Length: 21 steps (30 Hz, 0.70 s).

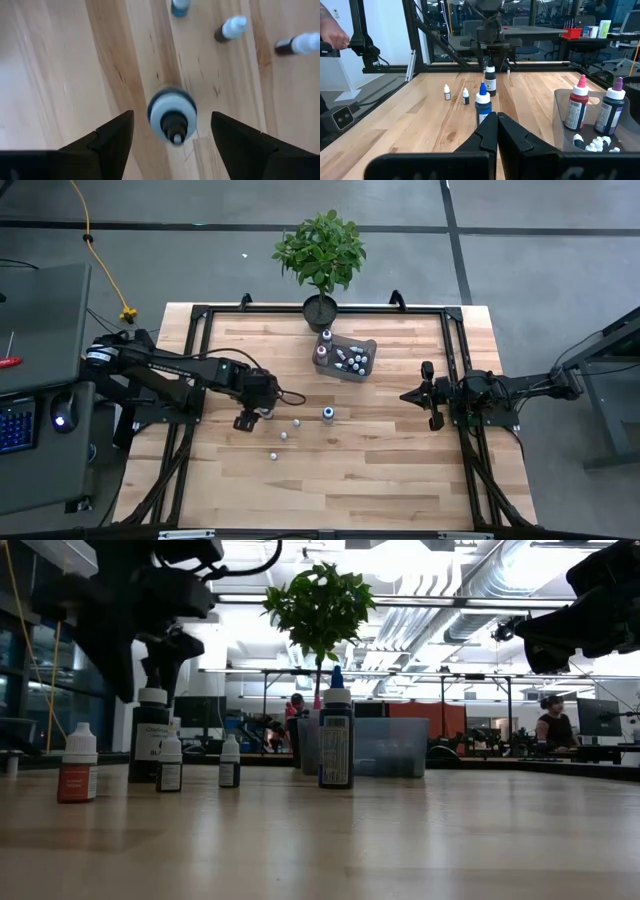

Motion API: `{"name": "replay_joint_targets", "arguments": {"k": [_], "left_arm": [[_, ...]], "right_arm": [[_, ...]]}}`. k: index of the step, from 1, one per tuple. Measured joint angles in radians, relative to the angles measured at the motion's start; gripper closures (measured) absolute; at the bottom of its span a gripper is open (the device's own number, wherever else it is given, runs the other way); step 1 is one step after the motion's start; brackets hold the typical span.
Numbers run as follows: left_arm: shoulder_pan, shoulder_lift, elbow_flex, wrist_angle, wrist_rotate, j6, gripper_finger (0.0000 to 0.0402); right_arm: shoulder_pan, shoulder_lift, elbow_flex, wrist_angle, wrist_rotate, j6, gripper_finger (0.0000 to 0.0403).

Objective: Pick & Place food coloring
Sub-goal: Put the big black food coloring bottle into the black bin

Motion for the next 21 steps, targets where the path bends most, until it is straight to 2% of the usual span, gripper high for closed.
{"name": "replay_joint_targets", "arguments": {"k": [9, 21], "left_arm": [[0.0, -0.002, 0.001, 0.018, 0.005, 0.0, 0.0143], [0.0, -0.002, 0.002, 0.016, 0.005, -0.002, 0.0209]], "right_arm": [[0.0, 0.0, 0.0, 0.0, 0.0, 0.0, 0.04], [0.0, 0.0, 0.0, 0.0, 0.0, 0.0, 0.04]]}}
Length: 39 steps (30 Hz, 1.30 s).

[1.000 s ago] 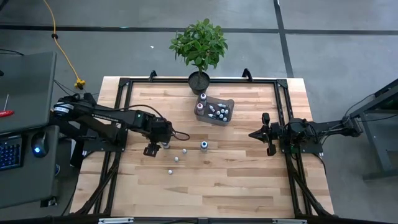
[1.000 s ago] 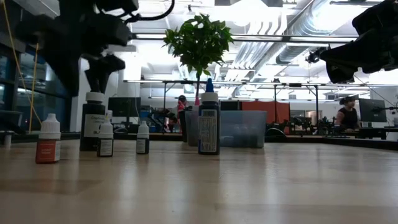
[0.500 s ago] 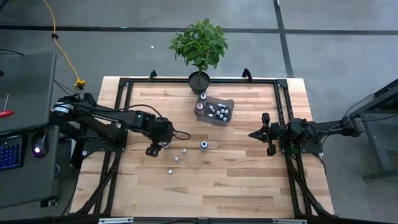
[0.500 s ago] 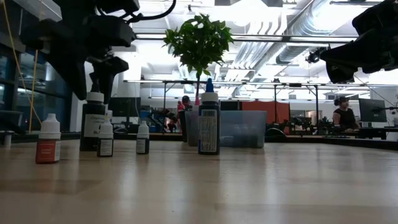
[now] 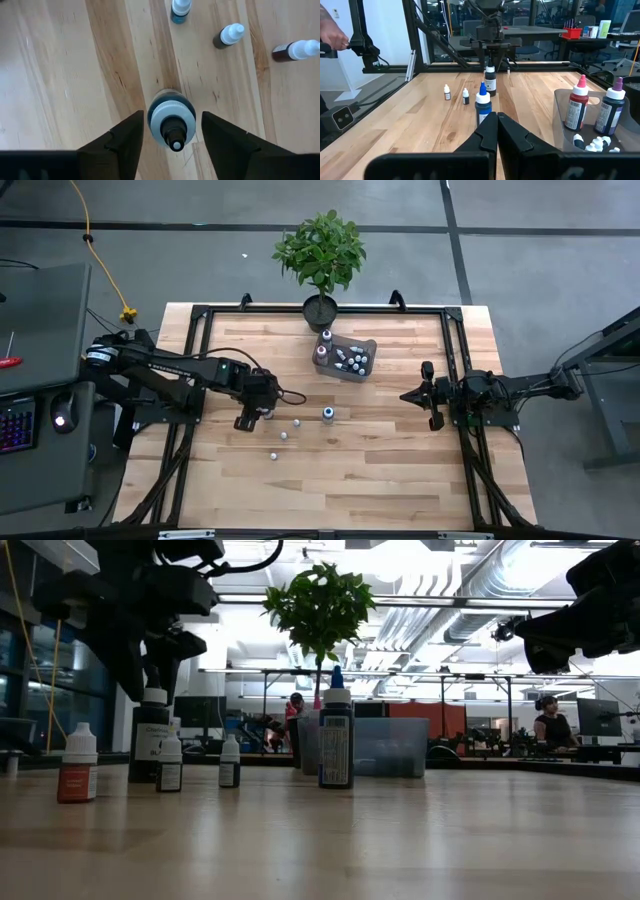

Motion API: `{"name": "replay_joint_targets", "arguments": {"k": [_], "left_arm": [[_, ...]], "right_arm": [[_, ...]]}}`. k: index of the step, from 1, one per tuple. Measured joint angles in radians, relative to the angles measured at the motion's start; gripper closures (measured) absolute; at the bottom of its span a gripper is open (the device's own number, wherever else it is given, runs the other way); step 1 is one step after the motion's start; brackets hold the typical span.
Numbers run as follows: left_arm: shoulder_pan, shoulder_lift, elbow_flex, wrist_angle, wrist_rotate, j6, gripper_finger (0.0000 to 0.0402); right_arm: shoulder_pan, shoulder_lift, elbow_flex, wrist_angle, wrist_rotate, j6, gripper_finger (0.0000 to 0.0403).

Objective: Pick & Place food coloring
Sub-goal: Put the big black food coloring bottle into the black bin

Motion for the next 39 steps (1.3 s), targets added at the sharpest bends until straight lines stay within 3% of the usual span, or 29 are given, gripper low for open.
{"name": "replay_joint_targets", "arguments": {"k": [17, 30, 39], "left_arm": [[0.0, 0.0, 0.001, 0.001, -0.001, -0.004, 0.0293], [0.0, 0.0, 0.008, -0.017, -0.001, -0.005, 0.0294], [0.0, 0.001, 0.173, -0.119, -0.056, -0.001, 0.0295]], "right_arm": [[0.0, 0.0, 0.0, 0.0, 0.0, 0.0, 0.04], [0.0, 0.0, 0.0, 0.0, 0.0, 0.0, 0.0401], [0.0, 0.0, 0.0, 0.0, 0.0, 0.0, 0.04]]}}
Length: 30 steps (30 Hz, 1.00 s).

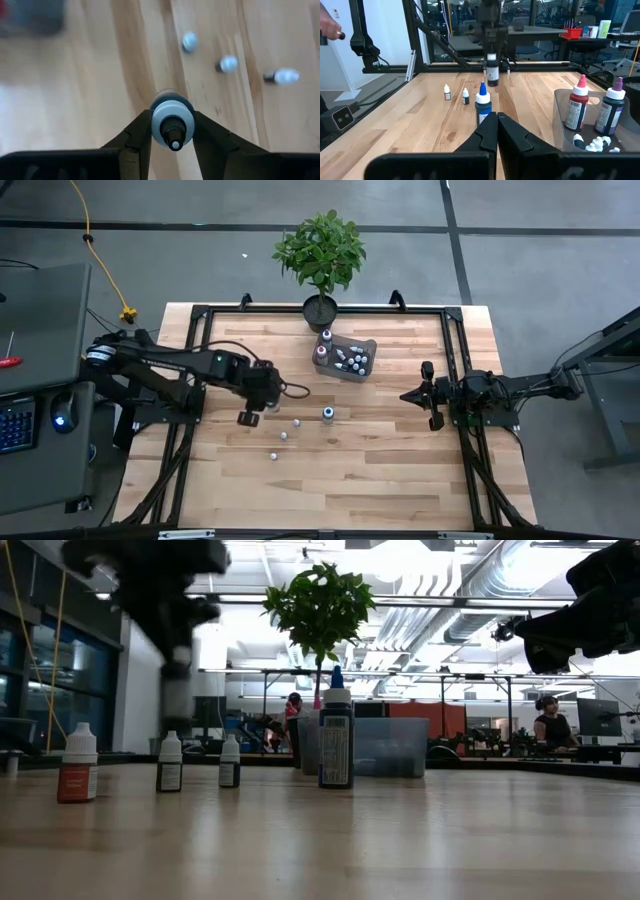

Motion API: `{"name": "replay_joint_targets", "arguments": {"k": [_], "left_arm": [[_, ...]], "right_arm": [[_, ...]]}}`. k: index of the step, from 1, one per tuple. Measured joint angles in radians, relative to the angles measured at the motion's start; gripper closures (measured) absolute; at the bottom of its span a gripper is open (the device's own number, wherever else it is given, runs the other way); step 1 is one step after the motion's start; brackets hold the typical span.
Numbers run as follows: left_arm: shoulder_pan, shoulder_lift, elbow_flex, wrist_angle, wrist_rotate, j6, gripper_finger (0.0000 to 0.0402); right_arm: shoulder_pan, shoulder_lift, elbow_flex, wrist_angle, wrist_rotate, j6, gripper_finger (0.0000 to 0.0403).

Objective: Pick & Place food coloring
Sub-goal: Put the big black food coloring bottle into the black bin

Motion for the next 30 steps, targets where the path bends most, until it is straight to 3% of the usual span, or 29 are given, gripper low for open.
{"name": "replay_joint_targets", "arguments": {"k": [11, 20, 30], "left_arm": [[0.035, 0.0, 0.199, 0.044, -0.133, 0.058, 0.0295], [0.16, 0.075, 0.294, 0.073, -0.064, 0.143, 0.0295], [0.255, 0.287, 0.589, 0.022, -0.018, 0.316, 0.0295]], "right_arm": [[0.0, 0.0, 0.0, 0.0, 0.0, 0.0, 0.04], [0.0, 0.0, 0.0, 0.0, 0.0, 0.0, 0.04], [0.0, 0.0, 0.0, 0.0, 0.0, 0.0, 0.04]]}}
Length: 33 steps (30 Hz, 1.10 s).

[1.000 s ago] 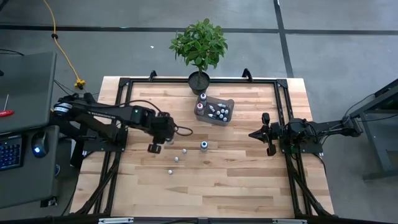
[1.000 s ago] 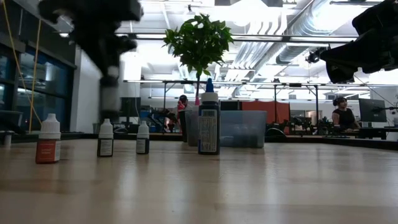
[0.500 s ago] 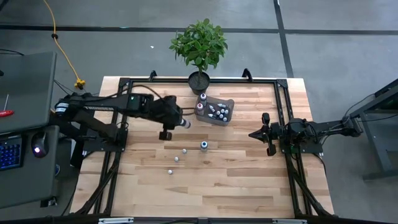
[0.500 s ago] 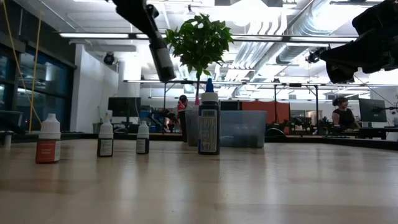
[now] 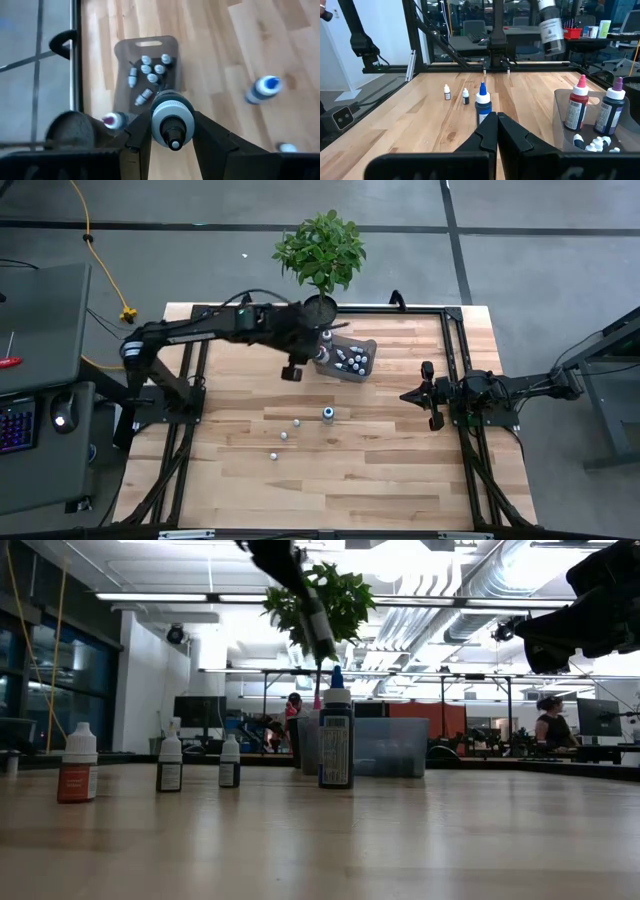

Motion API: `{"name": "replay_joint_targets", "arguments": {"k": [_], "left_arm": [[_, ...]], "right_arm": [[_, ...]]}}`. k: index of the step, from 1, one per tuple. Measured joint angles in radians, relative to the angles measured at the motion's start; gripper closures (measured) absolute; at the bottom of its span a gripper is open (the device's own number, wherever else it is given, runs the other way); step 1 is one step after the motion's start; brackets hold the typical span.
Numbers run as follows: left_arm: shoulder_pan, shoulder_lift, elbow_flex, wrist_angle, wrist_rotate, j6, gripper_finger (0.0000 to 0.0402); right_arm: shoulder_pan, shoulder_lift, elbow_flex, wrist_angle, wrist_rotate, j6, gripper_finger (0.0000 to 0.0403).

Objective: Pick & Place food coloring
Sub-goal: Put the big black food coloring bottle into the black bin

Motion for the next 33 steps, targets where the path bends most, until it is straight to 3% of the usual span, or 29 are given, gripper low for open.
{"name": "replay_joint_targets", "arguments": {"k": [9, 13, 25, 33], "left_arm": [[0.062, 0.284, 0.33, -0.15, -0.005, 0.117, 0.0295], [0.083, 0.396, 0.42, -0.192, -0.007, 0.131, 0.0295], [0.116, 0.547, 0.459, -0.175, -0.017, 0.065, 0.0295], [0.125, 0.586, 0.459, -0.14, -0.051, -0.18, 0.0295]], "right_arm": [[0.0, 0.0, 0.0, 0.0, 0.0, 0.0, 0.04], [0.0, 0.0, 0.0, 0.0, 0.0, 0.0, 0.04], [0.0, 0.0, 0.0, 0.0, 0.0, 0.0, 0.0401], [0.0, 0.0, 0.0, 0.0, 0.0, 0.0, 0.04]]}}
